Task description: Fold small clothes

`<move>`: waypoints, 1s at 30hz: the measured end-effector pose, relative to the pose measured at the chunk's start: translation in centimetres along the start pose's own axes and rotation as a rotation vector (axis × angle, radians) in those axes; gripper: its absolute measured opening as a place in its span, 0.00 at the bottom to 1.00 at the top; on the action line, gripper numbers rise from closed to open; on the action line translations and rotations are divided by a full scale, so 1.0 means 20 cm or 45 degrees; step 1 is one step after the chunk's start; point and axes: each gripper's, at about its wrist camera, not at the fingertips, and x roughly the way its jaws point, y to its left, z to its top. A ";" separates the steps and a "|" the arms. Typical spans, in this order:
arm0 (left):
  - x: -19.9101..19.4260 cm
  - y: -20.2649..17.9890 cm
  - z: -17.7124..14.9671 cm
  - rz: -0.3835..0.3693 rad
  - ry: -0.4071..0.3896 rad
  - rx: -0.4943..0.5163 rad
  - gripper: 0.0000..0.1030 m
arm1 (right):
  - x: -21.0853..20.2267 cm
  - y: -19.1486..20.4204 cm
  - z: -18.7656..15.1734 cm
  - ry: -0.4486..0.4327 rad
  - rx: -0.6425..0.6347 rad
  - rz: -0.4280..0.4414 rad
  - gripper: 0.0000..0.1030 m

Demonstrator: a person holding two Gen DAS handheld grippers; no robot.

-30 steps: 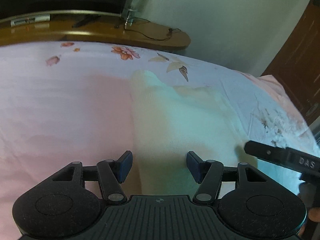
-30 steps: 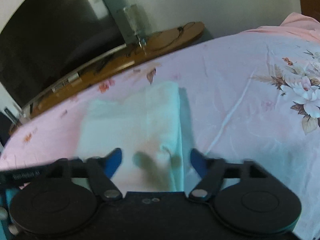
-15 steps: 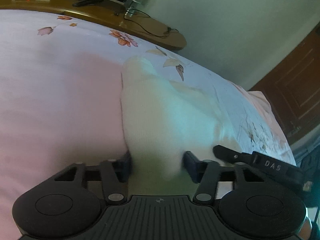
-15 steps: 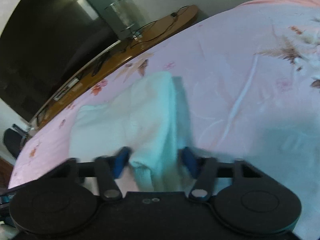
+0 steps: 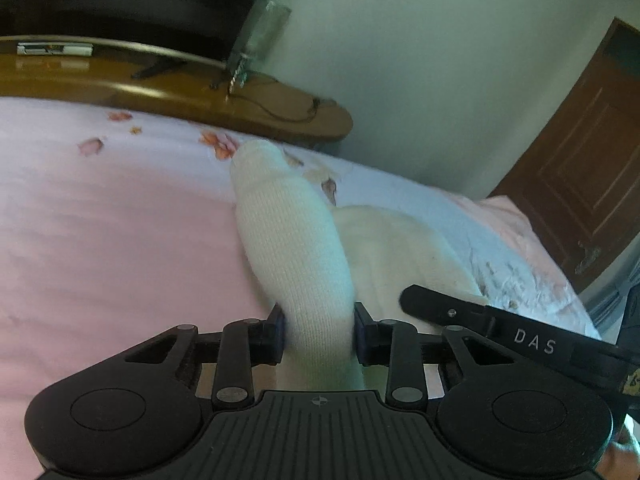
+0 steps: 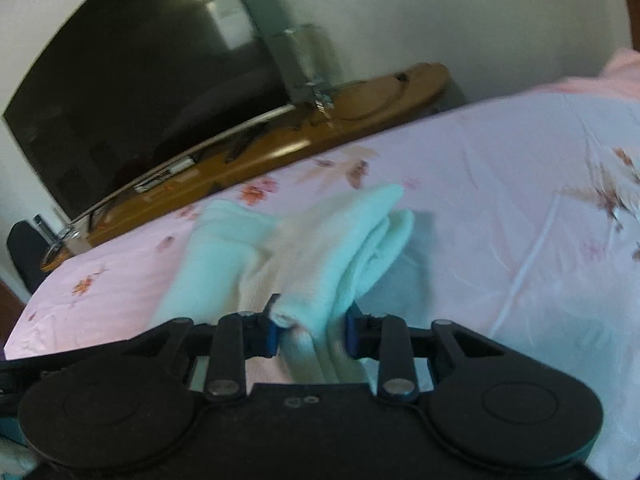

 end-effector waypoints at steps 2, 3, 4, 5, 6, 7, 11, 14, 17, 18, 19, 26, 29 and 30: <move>-0.08 0.03 0.02 0.014 -0.028 0.004 0.32 | -0.03 0.06 0.02 -0.013 -0.022 0.033 0.28; -0.12 0.05 0.02 0.022 -0.040 0.002 0.32 | -0.04 0.09 0.03 -0.016 -0.028 0.047 0.28; -0.17 0.07 0.03 0.034 -0.055 0.000 0.32 | -0.06 0.13 0.03 -0.019 -0.038 0.064 0.28; -0.22 0.10 0.03 0.051 -0.071 0.001 0.32 | -0.07 0.16 0.04 -0.022 -0.047 0.081 0.28; -0.27 0.12 0.04 0.069 -0.087 -0.001 0.32 | -0.08 0.21 0.05 -0.027 -0.061 0.106 0.28; -0.31 0.15 0.04 0.086 -0.100 -0.004 0.32 | -0.08 0.25 0.05 -0.030 -0.075 0.126 0.28; -0.46 0.30 0.06 0.166 -0.123 -0.021 0.32 | -0.06 0.43 0.04 -0.021 -0.107 0.215 0.28; -0.54 0.43 0.07 0.225 -0.134 -0.035 0.32 | -0.01 0.55 0.01 -0.001 -0.112 0.275 0.28; -0.58 0.56 0.05 0.270 -0.126 -0.047 0.32 | 0.06 0.67 -0.04 0.027 -0.111 0.317 0.28; -0.59 0.60 0.05 0.285 -0.119 -0.055 0.32 | 0.08 0.70 -0.06 0.037 -0.108 0.328 0.28; -0.59 0.64 0.04 0.294 -0.114 -0.058 0.32 | 0.11 0.72 -0.08 0.046 -0.111 0.332 0.28; -0.49 0.88 -0.11 0.381 -0.031 -0.109 0.33 | 0.27 0.77 -0.22 0.113 -0.130 0.285 0.29; -0.45 0.95 -0.16 0.374 -0.025 -0.167 0.40 | 0.34 0.75 -0.29 0.169 -0.116 0.244 0.32; -0.45 0.95 -0.16 0.369 -0.029 -0.188 0.41 | 0.35 0.73 -0.30 0.192 -0.094 0.232 0.35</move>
